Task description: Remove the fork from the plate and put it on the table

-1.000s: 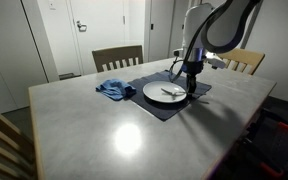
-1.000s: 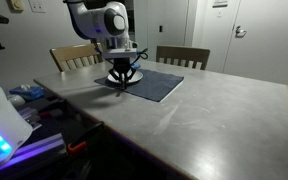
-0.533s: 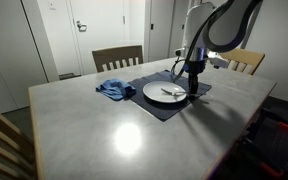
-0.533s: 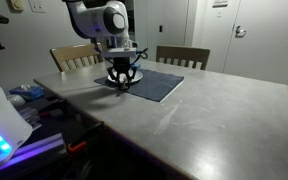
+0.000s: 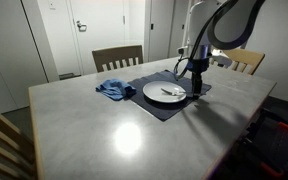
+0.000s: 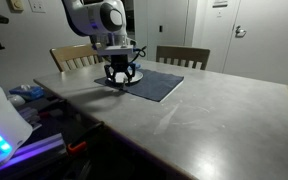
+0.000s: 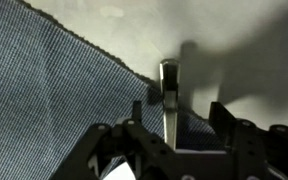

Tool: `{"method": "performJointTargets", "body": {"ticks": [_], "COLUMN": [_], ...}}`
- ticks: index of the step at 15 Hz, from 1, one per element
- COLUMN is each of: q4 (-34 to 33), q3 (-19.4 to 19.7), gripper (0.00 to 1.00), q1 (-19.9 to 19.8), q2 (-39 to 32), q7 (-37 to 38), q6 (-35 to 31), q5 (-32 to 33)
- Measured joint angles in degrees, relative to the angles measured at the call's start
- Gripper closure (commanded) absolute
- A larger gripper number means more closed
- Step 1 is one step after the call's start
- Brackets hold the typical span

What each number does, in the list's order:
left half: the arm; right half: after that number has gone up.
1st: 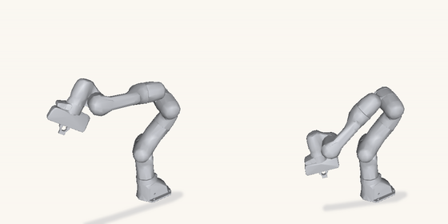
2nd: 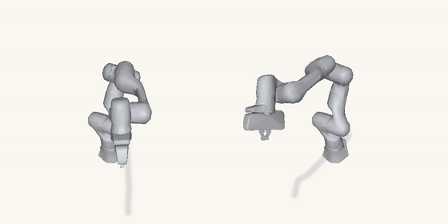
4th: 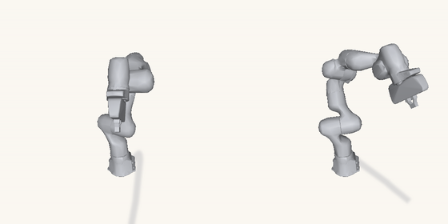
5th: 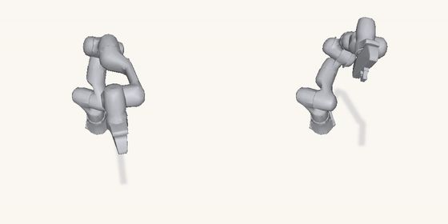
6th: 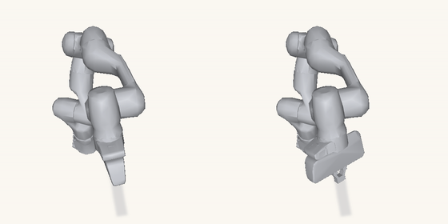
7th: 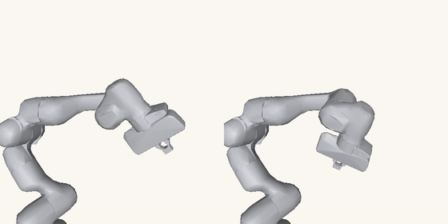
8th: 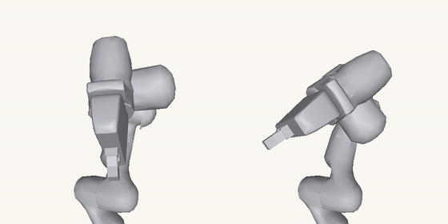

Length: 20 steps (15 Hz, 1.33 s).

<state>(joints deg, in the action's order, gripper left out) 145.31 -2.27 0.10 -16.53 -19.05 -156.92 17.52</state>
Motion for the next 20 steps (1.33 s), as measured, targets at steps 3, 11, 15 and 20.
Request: {"method": "performJointTargets", "body": {"ticks": [3, 11, 15, 20], "q4": [0.4, 1.3, 1.5, 2.8], "q3": [0.0, 0.0, 0.0, 0.5], "gripper": [0.66, 0.96, 0.96, 0.96], "q1": [0.1, 0.5, 0.7, 0.5], "q2": [0.1, 0.1, 0.2, 1.1], "q7": [0.0, 0.1, 0.6, 1.4], "q6": [0.0, -0.1, -0.1, -0.4], "q5": [0.0, 0.0, 0.1, -0.6]}}
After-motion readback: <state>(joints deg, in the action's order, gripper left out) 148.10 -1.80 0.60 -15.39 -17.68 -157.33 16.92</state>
